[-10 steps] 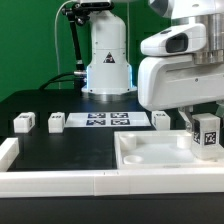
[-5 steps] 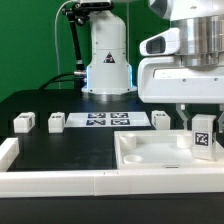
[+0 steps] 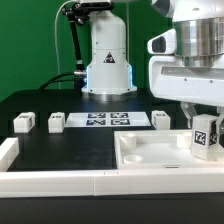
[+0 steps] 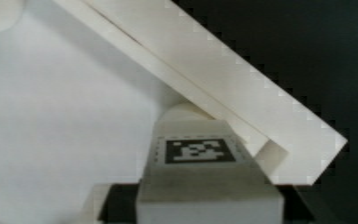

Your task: Assemble square table

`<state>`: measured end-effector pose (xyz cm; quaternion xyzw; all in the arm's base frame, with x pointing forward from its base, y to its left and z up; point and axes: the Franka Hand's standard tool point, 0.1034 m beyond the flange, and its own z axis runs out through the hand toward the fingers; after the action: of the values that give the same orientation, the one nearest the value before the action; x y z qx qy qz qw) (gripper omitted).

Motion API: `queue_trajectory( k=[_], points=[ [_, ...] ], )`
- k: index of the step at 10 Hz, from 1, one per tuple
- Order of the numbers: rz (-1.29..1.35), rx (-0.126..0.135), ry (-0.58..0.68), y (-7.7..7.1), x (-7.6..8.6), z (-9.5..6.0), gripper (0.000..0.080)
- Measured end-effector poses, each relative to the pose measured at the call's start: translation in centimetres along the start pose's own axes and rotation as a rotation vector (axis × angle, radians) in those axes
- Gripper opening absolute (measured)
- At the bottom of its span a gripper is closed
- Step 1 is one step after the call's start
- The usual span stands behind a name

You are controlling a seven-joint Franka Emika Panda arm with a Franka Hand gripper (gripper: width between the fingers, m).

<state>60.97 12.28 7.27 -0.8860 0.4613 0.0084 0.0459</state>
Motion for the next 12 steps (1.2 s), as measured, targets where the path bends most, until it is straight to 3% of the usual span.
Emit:
queue_trajectory(
  k=[2,4,5,6,12],
  points=[
    [-0.055,0.001,-0.001,0.01,0.01,0.0,0.0333],
    [-0.124,-0.001,-0.004,-0.09,-0.13,-0.04,0.0587],
    [-0.232,-0.002,0.0,-0.19,-0.12,-0.11,0.0587],
    [-0.357,-0.003,0.005,-0.38,0.01,-0.3,0.0636],
    [-0.888,-0.013,0.002,-0.71,0.48,-0.3,0.0649]
  ],
)
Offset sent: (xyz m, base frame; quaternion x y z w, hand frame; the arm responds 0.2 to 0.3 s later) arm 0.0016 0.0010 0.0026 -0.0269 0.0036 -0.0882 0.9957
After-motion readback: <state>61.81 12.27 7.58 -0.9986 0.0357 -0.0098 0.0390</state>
